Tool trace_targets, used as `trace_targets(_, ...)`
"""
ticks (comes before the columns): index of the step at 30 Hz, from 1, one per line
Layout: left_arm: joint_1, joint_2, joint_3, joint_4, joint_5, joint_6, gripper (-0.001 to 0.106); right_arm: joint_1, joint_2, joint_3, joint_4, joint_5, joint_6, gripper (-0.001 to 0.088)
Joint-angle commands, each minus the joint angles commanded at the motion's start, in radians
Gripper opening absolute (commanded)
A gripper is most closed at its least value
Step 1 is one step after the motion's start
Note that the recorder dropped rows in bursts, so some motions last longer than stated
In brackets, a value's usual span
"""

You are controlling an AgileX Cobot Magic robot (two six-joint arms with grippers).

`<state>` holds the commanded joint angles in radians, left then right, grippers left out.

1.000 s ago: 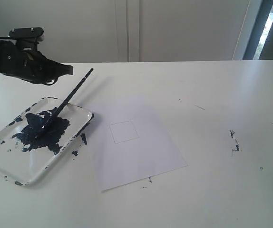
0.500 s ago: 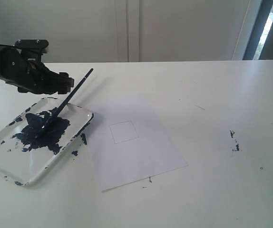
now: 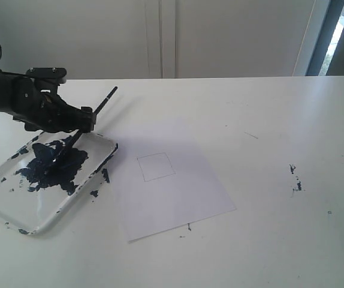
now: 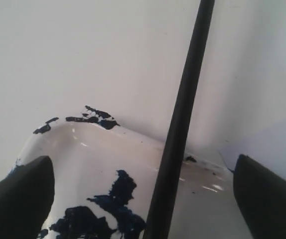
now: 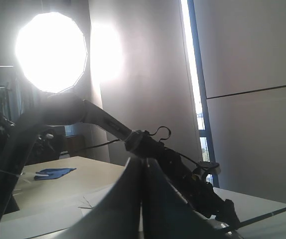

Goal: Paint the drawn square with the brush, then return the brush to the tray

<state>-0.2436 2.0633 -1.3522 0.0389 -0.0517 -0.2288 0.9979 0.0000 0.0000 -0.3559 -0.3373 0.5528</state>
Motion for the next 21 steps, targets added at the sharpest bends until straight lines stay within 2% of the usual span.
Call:
trace_targets(3, 0.0, 0.01, -0.012, 0.0, -0.028, -0.003, 0.091, 0.0, 0.0, 0.0, 0.0, 0.0, 0.0, 0.0)
trace_targets(10, -0.002, 0.05, -0.059, 0.0, -0.023, -0.003, 0.06, 0.0, 0.0, 0.0, 0.0, 0.0, 0.0, 0.0)
trace_targets(12, -0.002, 0.061, -0.071, 0.0, -0.023, -0.003, 0.055, 0.0, 0.0, 0.0, 0.0, 0.0, 0.0, 0.0)
trace_targets(21, -0.026, 0.078, -0.097, 0.056, -0.034, 0.029, 0.055, 0.0, 0.0, 0.0, 0.0, 0.0, 0.0, 0.0)
